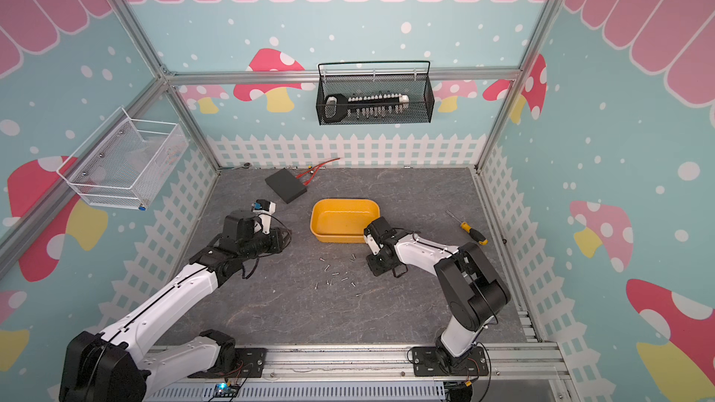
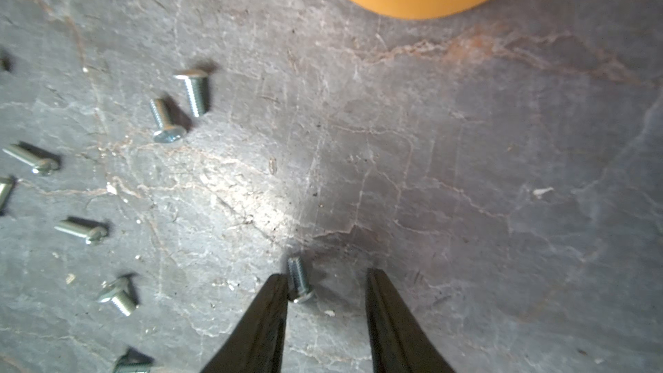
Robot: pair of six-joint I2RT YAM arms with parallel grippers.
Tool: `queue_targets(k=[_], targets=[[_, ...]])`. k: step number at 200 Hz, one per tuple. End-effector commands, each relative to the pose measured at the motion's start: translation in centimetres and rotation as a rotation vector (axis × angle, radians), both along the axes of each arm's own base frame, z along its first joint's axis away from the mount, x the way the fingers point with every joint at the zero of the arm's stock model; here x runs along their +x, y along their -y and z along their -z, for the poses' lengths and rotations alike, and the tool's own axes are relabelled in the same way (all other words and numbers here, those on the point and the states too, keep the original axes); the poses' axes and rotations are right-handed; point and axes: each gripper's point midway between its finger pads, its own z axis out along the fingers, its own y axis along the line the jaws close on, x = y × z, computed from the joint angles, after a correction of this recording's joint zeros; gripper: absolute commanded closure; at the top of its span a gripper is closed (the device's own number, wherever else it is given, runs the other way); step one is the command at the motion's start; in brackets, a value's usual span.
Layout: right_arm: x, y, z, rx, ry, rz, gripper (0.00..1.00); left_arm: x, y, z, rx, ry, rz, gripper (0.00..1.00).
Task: Put the screws on the desktop into the storage box
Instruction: Pick up the screw from the center of the board.
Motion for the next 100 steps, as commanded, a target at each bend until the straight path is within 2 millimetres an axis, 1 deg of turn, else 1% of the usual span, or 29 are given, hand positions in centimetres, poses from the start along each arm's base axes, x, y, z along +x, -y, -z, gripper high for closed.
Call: queue_targets(k=[1, 44, 100], targets=[[-0.29, -0.43, 0.25, -0.009, -0.014, -0.013, 0.61, 0.26, 0.33, -0.87, -0.008, 0.009, 0.013, 0.67], [-0.57, -0.68, 0.38, -0.013, -0.019, -0.024, 0.65, 0.29, 0.3, -0.95, -0.008, 0.013, 0.011, 0.68], [-0.78, -0.75, 0.4, -0.021, -0.021, -0.032, 0.78, 0.27, 0.25, -0.95, -0.006, 0.013, 0.009, 0.68]])
